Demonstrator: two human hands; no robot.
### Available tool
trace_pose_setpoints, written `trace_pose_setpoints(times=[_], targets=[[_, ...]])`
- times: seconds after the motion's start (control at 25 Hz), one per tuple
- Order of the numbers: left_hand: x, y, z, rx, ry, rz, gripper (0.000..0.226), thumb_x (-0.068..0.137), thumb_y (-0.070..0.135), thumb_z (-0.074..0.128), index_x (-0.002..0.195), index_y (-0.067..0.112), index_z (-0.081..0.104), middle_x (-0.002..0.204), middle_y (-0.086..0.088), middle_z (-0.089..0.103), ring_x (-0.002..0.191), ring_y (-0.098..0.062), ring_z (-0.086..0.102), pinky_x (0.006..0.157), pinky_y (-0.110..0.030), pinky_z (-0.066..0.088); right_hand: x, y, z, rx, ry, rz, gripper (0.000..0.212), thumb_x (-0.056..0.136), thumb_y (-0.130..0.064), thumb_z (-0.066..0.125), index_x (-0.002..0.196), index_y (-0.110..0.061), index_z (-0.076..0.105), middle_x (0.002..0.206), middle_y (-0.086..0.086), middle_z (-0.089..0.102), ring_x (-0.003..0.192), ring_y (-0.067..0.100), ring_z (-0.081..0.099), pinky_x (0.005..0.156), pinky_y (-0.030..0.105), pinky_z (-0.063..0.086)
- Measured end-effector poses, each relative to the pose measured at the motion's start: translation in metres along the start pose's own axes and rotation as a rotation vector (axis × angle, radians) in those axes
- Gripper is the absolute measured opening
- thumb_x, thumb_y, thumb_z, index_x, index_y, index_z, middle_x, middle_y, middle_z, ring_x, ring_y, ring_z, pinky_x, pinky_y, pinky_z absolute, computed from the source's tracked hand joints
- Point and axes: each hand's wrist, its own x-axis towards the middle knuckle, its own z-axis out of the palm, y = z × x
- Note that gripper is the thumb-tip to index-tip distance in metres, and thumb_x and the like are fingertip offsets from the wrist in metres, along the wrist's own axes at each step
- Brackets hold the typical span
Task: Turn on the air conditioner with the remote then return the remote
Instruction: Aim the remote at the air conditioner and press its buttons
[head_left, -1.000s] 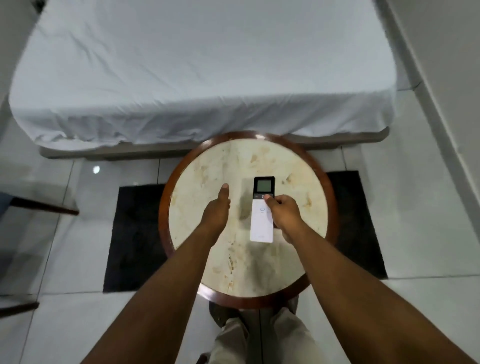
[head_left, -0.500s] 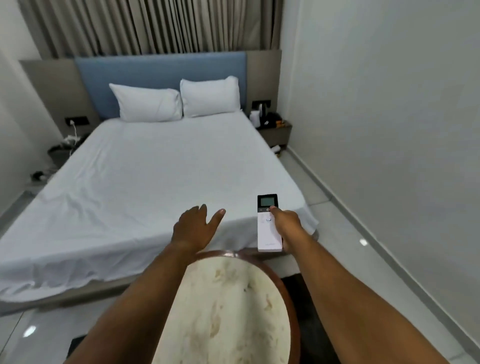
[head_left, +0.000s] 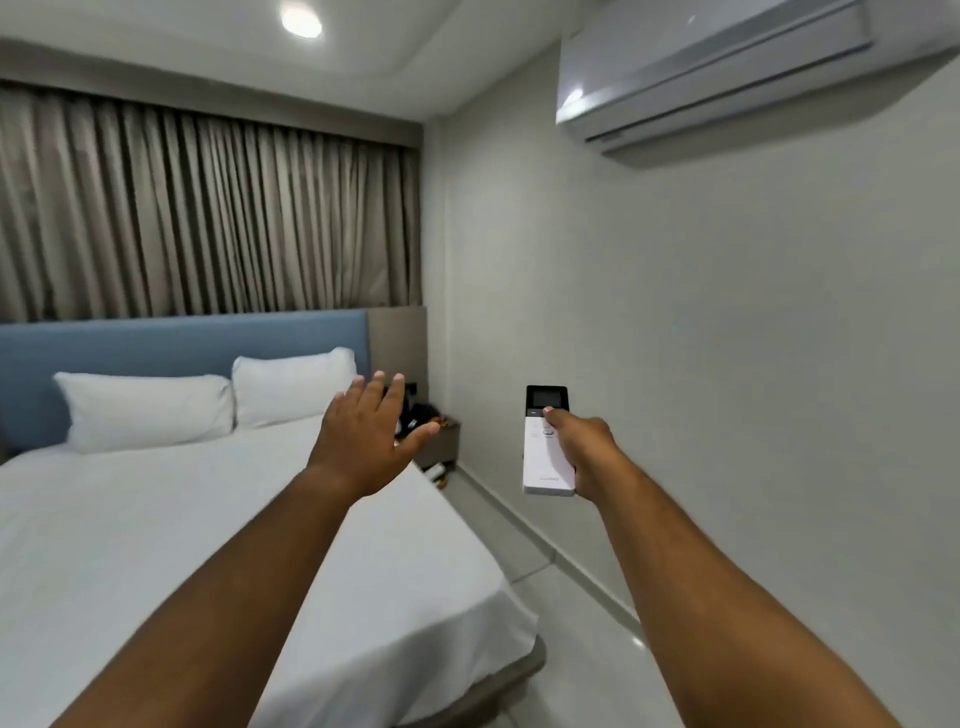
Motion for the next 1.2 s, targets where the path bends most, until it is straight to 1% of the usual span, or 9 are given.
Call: trace_pose_setpoints(times=[0.04,0.12,0.2,0.32,0.44,0.6,0.88,1.04,1.2], targets=[[0.017,0.010,-0.011,-0.012,0.045,0.034,0.092,0.084,0.076,0.020,0.154,0.016,0.018,0.163,-0.014,0.020,0.150,-0.033,0.012,0.120,-0.048,0.014,-0.002,-0.020,-0.012,0.006,0.032,-0.039,0.033,0.090,-0.025,0.067,0.110,0.002,0.061,0.102,0.021,0.073,0.086,0.039,0.073,0.077,0.053,0.060],[0.047,0.034,-0.031,-0.023,0.127,0.095,0.096,0.084,0.079,0.017,0.154,0.015,0.015,0.163,-0.015,0.019,0.151,-0.033,0.010,0.121,-0.049,0.012,-0.007,-0.061,-0.035,0.013,0.091,-0.112,0.034,0.089,-0.024,0.066,0.111,0.002,0.062,0.107,0.025,0.073,0.094,0.042,0.072,0.085,0.059,0.057],[0.072,0.055,-0.046,-0.025,0.186,0.140,0.099,0.081,0.080,0.013,0.155,0.014,0.010,0.163,-0.014,0.016,0.151,-0.032,0.008,0.121,-0.049,0.010,-0.013,-0.095,-0.054,0.011,0.134,-0.176,0.033,0.089,-0.024,0.064,0.111,0.001,0.062,0.108,0.025,0.073,0.094,0.043,0.072,0.086,0.060,0.056],[0.106,0.088,-0.066,-0.032,0.265,0.186,0.104,0.077,0.084,0.006,0.155,0.015,0.001,0.164,-0.013,0.010,0.151,-0.031,0.005,0.121,-0.048,0.006,-0.025,-0.141,-0.080,0.006,0.191,-0.263,0.033,0.087,-0.025,0.062,0.109,0.000,0.063,0.108,0.024,0.074,0.094,0.042,0.073,0.086,0.057,0.057],[0.135,0.118,-0.085,-0.058,0.336,0.232,0.106,0.074,0.086,0.002,0.155,0.017,-0.004,0.165,-0.013,0.004,0.152,-0.030,-0.001,0.121,-0.048,0.003,-0.039,-0.181,-0.099,0.008,0.238,-0.332,0.033,0.087,-0.025,0.062,0.109,-0.001,0.063,0.106,0.022,0.074,0.092,0.039,0.074,0.078,0.049,0.059],[0.162,0.153,-0.118,-0.090,0.468,0.260,0.106,0.076,0.087,0.004,0.154,0.016,-0.004,0.165,-0.014,0.003,0.152,-0.030,-0.003,0.120,-0.046,0.001,-0.054,-0.229,-0.120,0.018,0.276,-0.435,0.022,0.087,-0.025,0.061,0.095,-0.006,0.062,0.085,0.014,0.071,0.066,0.031,0.067,0.055,0.030,0.054],[0.186,0.188,-0.160,-0.088,0.611,0.309,0.106,0.077,0.086,0.005,0.154,0.014,-0.002,0.165,-0.014,0.002,0.151,-0.030,-0.004,0.121,-0.045,0.002,-0.073,-0.272,-0.138,0.012,0.320,-0.546,0.021,0.086,-0.026,0.062,0.090,-0.005,0.060,0.091,0.018,0.072,0.076,0.037,0.071,0.063,0.037,0.055],[0.189,0.200,-0.172,-0.086,0.661,0.324,0.106,0.078,0.085,0.009,0.154,0.012,-0.001,0.164,-0.015,0.004,0.151,-0.031,-0.002,0.122,-0.047,0.003,-0.083,-0.281,-0.144,0.003,0.351,-0.567,0.020,0.086,-0.026,0.063,0.085,-0.007,0.058,0.075,0.011,0.066,0.058,0.029,0.063,0.052,0.027,0.050],[0.190,0.211,-0.174,-0.090,0.686,0.342,0.106,0.077,0.086,0.008,0.152,0.012,-0.004,0.164,-0.015,0.004,0.151,-0.031,-0.002,0.121,-0.045,0.000,-0.091,-0.281,-0.148,-0.031,0.363,-0.566,0.020,0.087,-0.027,0.062,0.082,-0.008,0.056,0.070,0.009,0.065,0.053,0.025,0.062,0.037,0.020,0.046]])
